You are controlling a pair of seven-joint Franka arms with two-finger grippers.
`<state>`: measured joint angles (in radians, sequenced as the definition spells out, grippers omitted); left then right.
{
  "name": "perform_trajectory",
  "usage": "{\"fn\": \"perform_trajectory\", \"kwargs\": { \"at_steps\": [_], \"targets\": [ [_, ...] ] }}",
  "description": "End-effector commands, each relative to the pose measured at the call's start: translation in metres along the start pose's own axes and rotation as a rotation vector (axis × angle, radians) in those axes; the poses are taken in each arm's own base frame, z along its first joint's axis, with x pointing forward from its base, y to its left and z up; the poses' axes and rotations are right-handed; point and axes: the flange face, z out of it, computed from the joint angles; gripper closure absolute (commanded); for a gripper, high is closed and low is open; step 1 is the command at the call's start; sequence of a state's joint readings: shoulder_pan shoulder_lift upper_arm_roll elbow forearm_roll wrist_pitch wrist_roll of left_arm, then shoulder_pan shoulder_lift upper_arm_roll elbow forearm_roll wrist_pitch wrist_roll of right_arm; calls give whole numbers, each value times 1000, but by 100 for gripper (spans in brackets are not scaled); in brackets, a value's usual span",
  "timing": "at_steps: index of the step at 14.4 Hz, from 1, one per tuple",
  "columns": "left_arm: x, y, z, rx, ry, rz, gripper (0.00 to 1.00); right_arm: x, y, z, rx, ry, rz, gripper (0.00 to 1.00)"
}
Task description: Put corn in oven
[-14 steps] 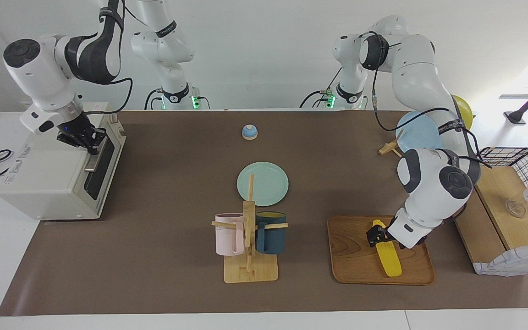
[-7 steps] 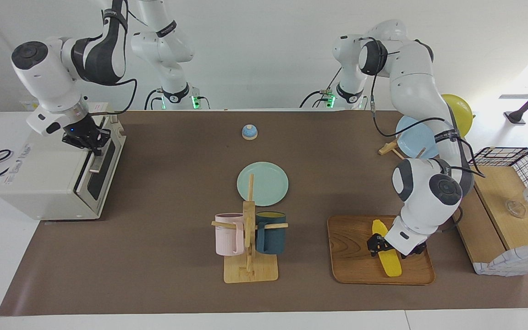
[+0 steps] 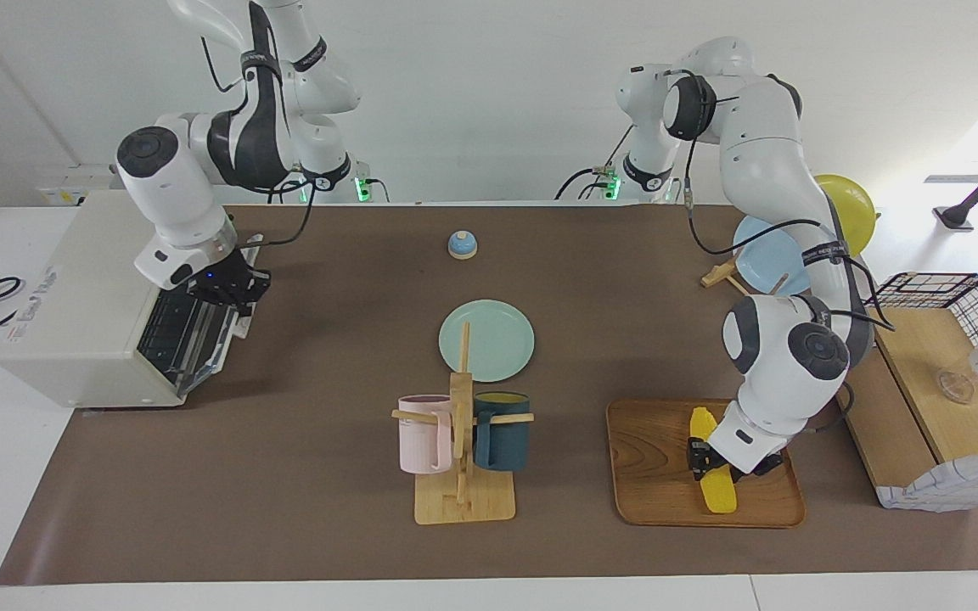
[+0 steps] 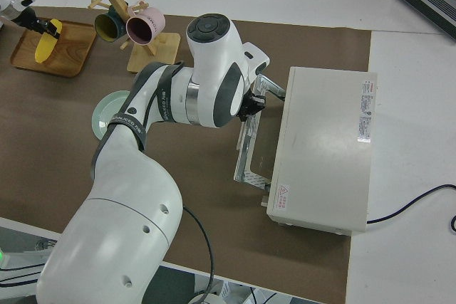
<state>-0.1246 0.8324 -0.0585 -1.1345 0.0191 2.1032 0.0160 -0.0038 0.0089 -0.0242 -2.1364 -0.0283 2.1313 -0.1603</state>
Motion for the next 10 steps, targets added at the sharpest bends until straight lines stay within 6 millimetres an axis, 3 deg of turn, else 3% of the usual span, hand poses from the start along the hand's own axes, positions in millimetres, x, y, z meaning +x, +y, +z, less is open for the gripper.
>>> {"fn": "perform_trajectory", "kwargs": {
  "at_steps": [1,4,6,8,10],
  "targets": [
    [-12,7,-52,-25,-55,-70,100,6,26,32,-32,49,13,100],
    [-39,54,-91,-26,-112,-108,100,10,11,48,-31,52,5,100],
    [-71,86,-116,-32,-127,-129,100,11,9,63,-27,44,12,100],
    [-115,150,-126,-30,-168,-153,100,16,6,82,4,44,45,100],
    [-151,218,-118,-27,-165,-159,100,17,5,92,22,42,60,100]
  ]
}}
